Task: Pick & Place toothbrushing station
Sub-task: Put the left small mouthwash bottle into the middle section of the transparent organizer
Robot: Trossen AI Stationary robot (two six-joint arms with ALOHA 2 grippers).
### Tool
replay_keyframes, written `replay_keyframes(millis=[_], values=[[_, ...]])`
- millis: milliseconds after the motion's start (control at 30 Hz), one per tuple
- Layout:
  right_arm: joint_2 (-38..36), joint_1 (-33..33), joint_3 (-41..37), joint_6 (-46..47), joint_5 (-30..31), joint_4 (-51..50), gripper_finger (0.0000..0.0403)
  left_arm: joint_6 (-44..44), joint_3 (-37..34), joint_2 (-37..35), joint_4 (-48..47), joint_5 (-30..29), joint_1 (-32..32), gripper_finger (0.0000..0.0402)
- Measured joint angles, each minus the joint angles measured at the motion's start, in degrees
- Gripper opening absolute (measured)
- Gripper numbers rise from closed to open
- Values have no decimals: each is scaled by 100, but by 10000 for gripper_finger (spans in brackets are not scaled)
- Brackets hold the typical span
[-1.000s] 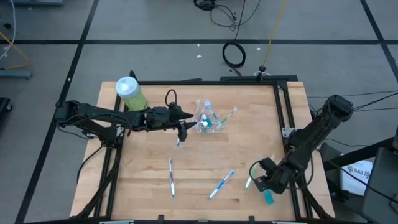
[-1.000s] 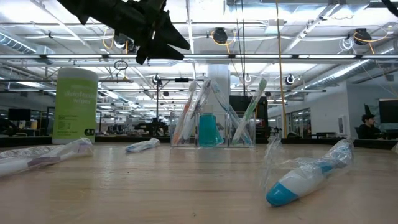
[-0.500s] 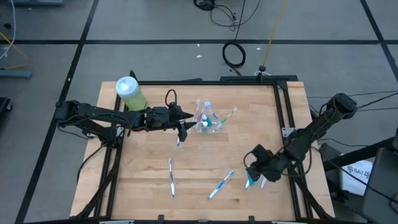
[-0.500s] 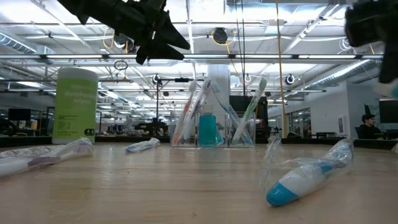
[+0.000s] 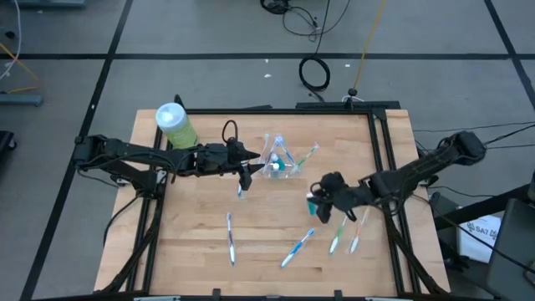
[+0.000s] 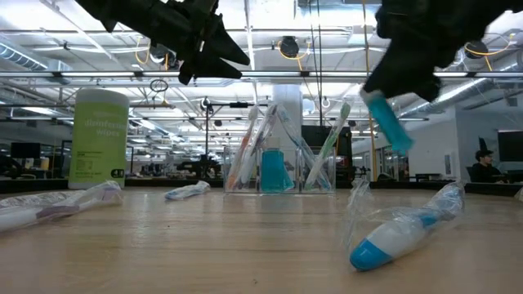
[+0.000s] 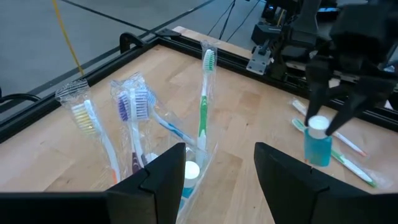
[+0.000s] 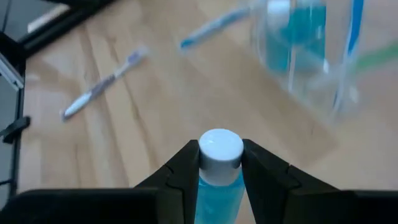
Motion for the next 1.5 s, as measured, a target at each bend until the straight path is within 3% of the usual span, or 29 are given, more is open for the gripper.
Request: replay_keyframes(millis=[433,700,933,1500], values=[[42,-983,0,-2394,-10,1814,95,9,0,0,-2,2,2,196],[748,-1592,0,-3766,-32,3266,95,4,0,0,-5,4,0,195],[1362,-2108,0,-4243,-71,3716,95,1,0,0,-179,7,2,195],[1725,-3118,1,-4452,-2266,3651,96,0,0,0,-336,7,1,196]])
